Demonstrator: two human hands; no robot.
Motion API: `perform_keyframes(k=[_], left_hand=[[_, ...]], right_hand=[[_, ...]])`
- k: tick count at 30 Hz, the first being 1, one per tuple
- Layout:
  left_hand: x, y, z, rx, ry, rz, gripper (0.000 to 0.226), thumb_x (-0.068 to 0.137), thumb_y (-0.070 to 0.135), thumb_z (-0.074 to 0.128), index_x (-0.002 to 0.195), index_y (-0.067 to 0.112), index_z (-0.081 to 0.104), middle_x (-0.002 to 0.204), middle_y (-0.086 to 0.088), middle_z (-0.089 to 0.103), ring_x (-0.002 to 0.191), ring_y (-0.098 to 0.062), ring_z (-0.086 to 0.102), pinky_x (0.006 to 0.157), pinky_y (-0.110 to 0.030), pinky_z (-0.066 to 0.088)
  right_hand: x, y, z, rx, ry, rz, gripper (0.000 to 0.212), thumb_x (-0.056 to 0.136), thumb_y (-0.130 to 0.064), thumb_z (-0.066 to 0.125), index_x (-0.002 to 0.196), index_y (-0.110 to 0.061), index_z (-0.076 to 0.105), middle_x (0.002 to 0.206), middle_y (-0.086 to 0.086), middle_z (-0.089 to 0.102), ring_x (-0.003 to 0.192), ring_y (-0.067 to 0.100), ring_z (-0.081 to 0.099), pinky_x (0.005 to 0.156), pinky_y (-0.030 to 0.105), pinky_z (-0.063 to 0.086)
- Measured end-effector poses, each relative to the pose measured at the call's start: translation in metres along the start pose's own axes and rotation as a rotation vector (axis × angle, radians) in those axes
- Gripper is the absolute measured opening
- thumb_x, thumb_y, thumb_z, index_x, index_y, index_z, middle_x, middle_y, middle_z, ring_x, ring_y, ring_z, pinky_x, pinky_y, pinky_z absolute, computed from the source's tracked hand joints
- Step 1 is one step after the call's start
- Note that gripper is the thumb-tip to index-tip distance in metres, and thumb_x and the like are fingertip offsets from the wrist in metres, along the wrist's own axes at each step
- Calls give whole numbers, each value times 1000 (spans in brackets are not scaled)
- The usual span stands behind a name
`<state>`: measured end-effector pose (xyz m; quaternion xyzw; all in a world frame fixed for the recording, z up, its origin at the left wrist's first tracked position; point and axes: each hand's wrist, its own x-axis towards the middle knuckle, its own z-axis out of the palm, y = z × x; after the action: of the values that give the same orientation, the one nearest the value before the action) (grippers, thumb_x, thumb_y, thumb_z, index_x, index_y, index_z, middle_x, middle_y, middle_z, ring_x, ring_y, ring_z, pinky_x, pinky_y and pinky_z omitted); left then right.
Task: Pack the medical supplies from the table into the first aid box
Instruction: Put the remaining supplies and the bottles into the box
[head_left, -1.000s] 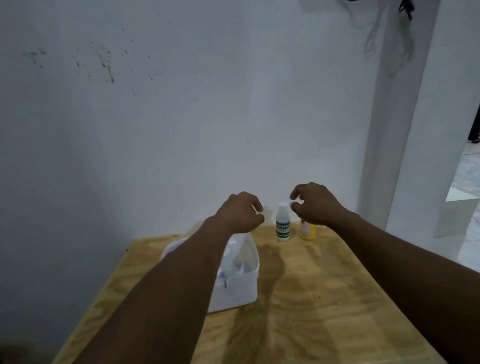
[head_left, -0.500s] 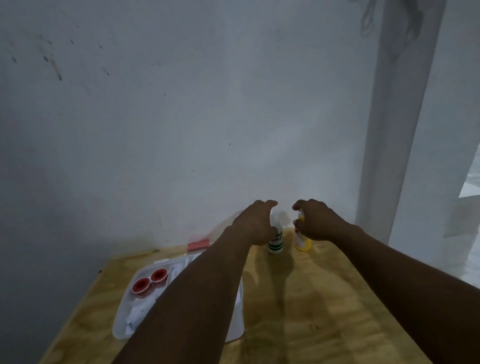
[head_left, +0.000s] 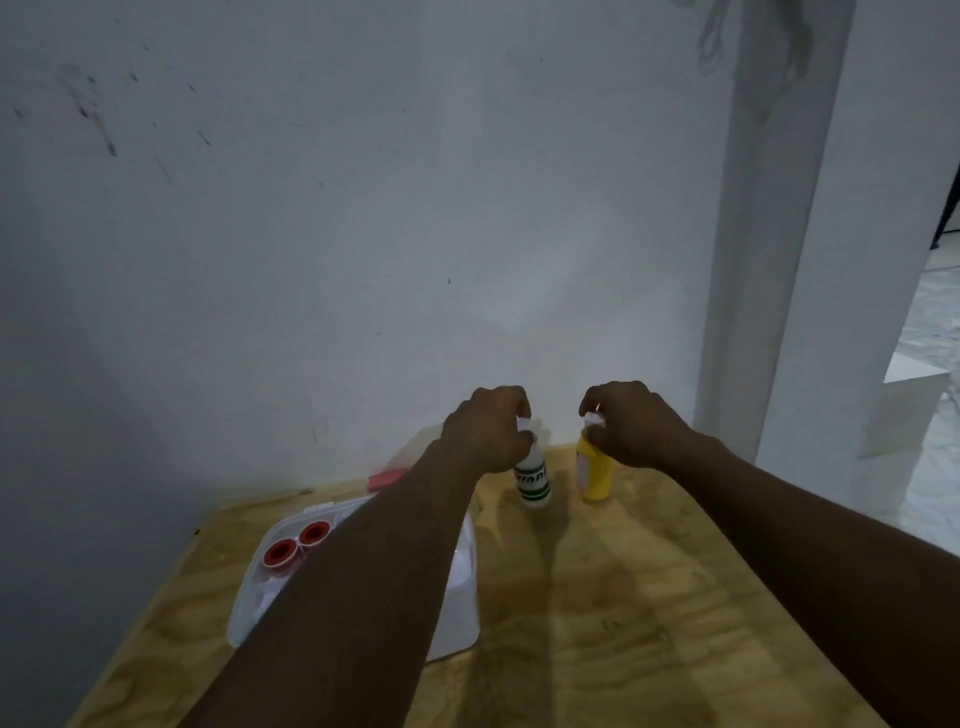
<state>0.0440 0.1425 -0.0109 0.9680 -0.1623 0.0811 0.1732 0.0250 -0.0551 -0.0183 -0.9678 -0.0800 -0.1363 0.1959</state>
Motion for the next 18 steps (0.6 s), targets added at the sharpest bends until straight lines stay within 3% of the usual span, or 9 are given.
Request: perform_keyframes(k=[7, 11, 14, 16, 18], left_hand=[[-35, -7, -81, 11, 145, -4, 26, 83, 40, 72, 104, 26, 65, 116, -7, 67, 102, -29, 65, 88, -43, 58], [-66, -21, -135, -45, 257, -53, 24, 84, 33, 72, 105, 23, 71, 111, -12, 69, 98, -30, 68, 88, -40, 58], [-93, -32, -163, -178, 260, -121, 26, 88, 22, 71, 114, 16, 72, 106, -13, 69, 85, -29, 73, 68, -37, 65], [-110, -40, -171, -236, 224, -163, 24, 90, 17, 71, 113, 13, 71, 98, -12, 69, 80, -27, 75, 53, -27, 62], [-125, -48, -173, -270, 191, -185, 21, 90, 14, 72, 111, 11, 71, 91, -11, 70, 77, -26, 76, 50, -25, 61]], right_hand=[[-6, -68, -52, -5, 119, -131, 25, 86, -24, 63, 108, -15, 72, 114, 10, 69, 98, 27, 64, 76, 31, 49], [-10, -118, -73, 54, 170, -218, 23, 85, -21, 62, 104, -15, 72, 111, 8, 68, 98, 27, 63, 76, 31, 48], [-18, -151, -73, 100, 159, -267, 21, 83, -22, 62, 100, -16, 73, 109, 7, 69, 97, 26, 64, 79, 33, 52], [-26, -166, -68, 110, 138, -297, 22, 82, -22, 63, 100, -16, 73, 110, 7, 69, 97, 25, 64, 81, 35, 54], [-36, -176, -58, 110, 105, -316, 23, 81, -23, 63, 101, -16, 73, 111, 6, 69, 97, 25, 64, 82, 37, 55]])
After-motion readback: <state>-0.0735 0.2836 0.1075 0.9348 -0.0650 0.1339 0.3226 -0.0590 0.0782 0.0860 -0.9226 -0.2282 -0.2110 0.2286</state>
